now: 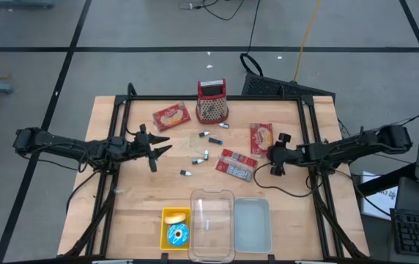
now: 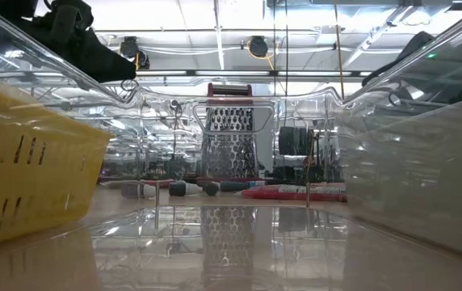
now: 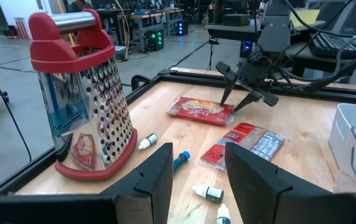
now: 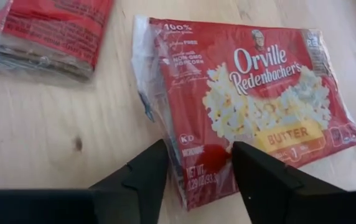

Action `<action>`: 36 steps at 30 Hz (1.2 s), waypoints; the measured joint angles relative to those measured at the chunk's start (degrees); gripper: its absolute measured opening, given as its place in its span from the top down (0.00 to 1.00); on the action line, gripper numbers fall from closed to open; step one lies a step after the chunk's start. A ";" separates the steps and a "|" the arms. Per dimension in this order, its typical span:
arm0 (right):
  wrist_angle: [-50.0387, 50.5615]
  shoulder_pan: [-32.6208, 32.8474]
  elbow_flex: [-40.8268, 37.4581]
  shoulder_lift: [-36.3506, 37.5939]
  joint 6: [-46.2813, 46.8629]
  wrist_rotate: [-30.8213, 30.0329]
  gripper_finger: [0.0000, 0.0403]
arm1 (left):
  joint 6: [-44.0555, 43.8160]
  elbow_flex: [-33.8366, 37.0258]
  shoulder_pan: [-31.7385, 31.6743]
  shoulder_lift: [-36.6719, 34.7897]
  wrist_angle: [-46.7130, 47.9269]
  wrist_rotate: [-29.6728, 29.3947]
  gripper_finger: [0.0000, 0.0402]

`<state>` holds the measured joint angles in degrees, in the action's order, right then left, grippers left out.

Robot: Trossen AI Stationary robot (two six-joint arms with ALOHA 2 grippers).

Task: Pick & Place Food Item
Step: Put the middle popcorn bag into the transparent bin

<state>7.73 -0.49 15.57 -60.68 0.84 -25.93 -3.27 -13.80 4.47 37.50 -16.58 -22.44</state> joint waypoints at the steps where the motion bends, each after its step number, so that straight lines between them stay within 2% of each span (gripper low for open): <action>1: -0.28 0.00 0.00 -0.05 -0.02 0.08 0.62 | 0.00 0.00 0.00 0.00 0.00 0.00 0.64; 15: -3.44 -0.02 -0.20 -0.11 -0.05 0.24 0.99 | 0.02 0.02 0.00 0.00 0.02 0.00 0.64; 20: -8.91 -0.02 -0.20 -0.01 -0.55 0.23 0.99 | 0.02 0.02 0.00 0.00 0.02 0.00 0.64; 29: -23.48 -0.02 -0.20 3.72 -6.84 0.46 1.00 | 0.02 0.04 0.00 0.00 0.04 0.00 0.64; 34: -33.72 -0.03 -0.20 6.43 -10.31 0.57 1.00 | 0.02 0.04 0.00 0.00 0.04 0.00 0.64; 36: -38.61 -0.08 -0.20 7.22 -11.69 2.35 1.00 | 0.04 0.04 0.00 0.00 0.04 0.00 0.64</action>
<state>-30.87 -0.57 15.38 -53.47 -10.85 -23.58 -3.22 -13.76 4.47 37.50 -16.53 -22.44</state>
